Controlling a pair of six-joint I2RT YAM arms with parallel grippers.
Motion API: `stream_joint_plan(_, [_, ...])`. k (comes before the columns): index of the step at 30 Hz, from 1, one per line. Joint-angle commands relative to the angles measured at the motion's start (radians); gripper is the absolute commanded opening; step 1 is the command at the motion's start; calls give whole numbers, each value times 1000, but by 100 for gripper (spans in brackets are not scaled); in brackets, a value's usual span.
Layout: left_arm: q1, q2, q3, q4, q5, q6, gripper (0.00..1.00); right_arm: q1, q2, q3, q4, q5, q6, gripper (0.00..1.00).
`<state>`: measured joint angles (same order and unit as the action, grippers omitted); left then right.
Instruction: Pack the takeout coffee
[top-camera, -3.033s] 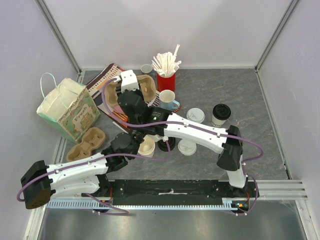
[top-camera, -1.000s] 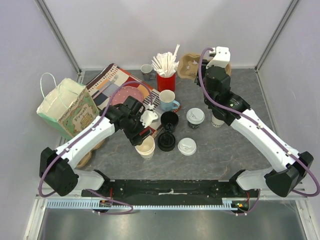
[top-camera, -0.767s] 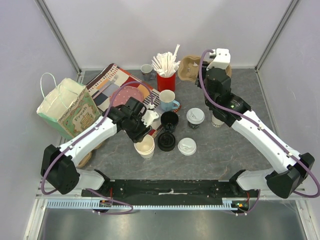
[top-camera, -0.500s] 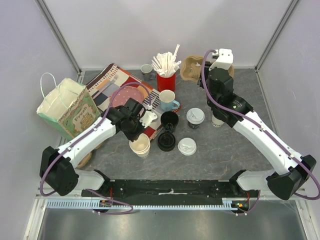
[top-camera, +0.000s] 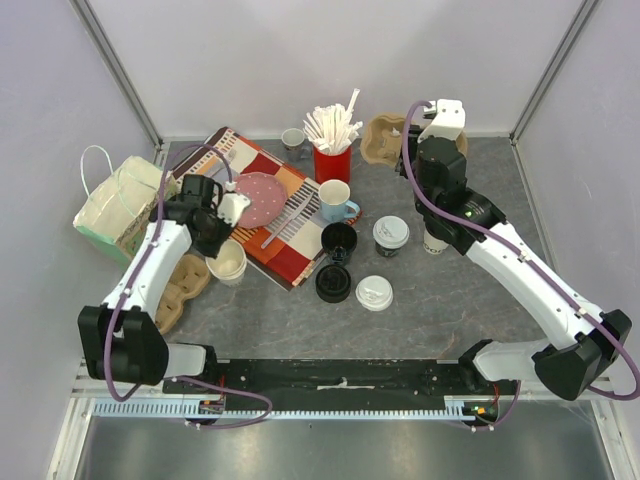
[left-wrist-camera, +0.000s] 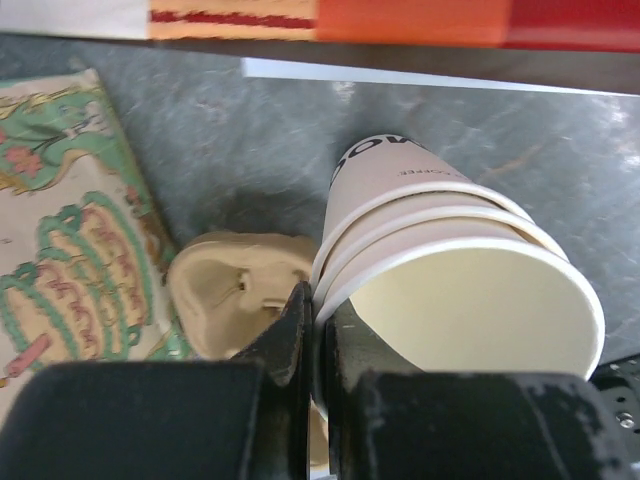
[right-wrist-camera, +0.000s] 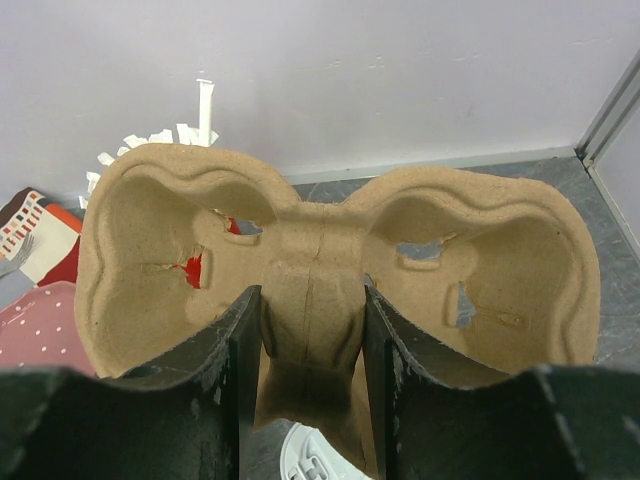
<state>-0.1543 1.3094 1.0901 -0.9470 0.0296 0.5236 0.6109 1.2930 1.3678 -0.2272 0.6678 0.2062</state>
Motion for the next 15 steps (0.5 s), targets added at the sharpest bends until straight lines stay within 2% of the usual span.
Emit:
stream_joint_plan(1, [91,45,71,54,73,139,2,-5,-40,-10,22,-7,4,41])
stream_joint_plan(7, [117,103,83,53,124,171,2,-8,-54,-18,23,-5,4,41])
stream_joint_plan(9, [136,114,93,44,139,182,15,-8,-57,-19,19,-5,4,41])
stream_joint_plan(10, [140,117,96,30,144,197,30,-8,-58,-19,20,-7,4,41])
stream_joint_plan(13, [148,102,109,28,138,217,56,-8,-63,-18,19,-14,6,41])
stream_joint_plan(15, [150,91,135,25,136,222,62,-8,-64,-18,17,-14,6,40])
